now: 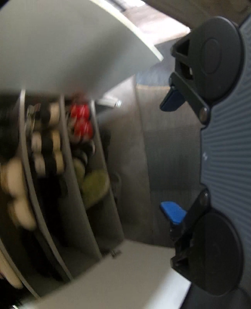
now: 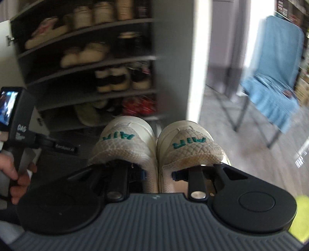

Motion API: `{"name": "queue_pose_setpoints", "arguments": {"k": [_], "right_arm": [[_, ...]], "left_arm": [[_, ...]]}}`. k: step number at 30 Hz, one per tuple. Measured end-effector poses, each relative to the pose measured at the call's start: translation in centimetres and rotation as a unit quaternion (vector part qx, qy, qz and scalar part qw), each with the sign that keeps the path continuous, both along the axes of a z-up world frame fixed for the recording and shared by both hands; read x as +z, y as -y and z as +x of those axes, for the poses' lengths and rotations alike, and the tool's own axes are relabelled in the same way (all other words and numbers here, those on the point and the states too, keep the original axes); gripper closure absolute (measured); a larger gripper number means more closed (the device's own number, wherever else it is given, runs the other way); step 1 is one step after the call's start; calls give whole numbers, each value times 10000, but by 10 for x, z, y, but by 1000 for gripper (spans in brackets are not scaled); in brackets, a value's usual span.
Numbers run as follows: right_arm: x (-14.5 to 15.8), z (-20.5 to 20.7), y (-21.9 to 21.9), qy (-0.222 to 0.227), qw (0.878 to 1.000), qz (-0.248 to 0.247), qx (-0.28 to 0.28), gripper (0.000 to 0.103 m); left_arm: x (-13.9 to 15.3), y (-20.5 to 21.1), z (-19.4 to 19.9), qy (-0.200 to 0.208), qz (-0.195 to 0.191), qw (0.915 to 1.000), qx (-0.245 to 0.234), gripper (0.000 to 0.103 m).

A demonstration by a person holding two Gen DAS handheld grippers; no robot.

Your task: Organize scattered shoes

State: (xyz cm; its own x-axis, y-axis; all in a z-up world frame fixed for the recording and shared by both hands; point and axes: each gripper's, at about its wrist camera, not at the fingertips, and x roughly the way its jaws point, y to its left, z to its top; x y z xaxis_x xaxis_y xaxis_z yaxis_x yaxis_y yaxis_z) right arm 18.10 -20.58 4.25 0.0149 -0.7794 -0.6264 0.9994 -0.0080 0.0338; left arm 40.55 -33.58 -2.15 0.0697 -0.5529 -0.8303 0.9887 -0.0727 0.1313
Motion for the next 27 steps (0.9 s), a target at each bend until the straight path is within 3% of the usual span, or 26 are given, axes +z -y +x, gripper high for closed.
{"name": "queue_pose_setpoints", "arguments": {"k": [7, 15, 23, 27], "right_arm": [[17, 100, 98, 144, 9983, -79, 560, 74], [24, 227, 232, 510, 9950, 109, 850, 74], [-7, 328, 319, 615, 9931, 98, 996, 74], [-24, 366, 351, 612, 9913, 67, 1159, 74]], "left_arm": [[-3, 30, 115, 104, 127, 9988, 452, 2], [-23, 78, 220, -11, 622, 9956, 701, 2], [-66, 95, 271, -146, 917, 9946, 464, 2], [-86, 92, 291, -227, 1128, 9907, 726, 2]]}}
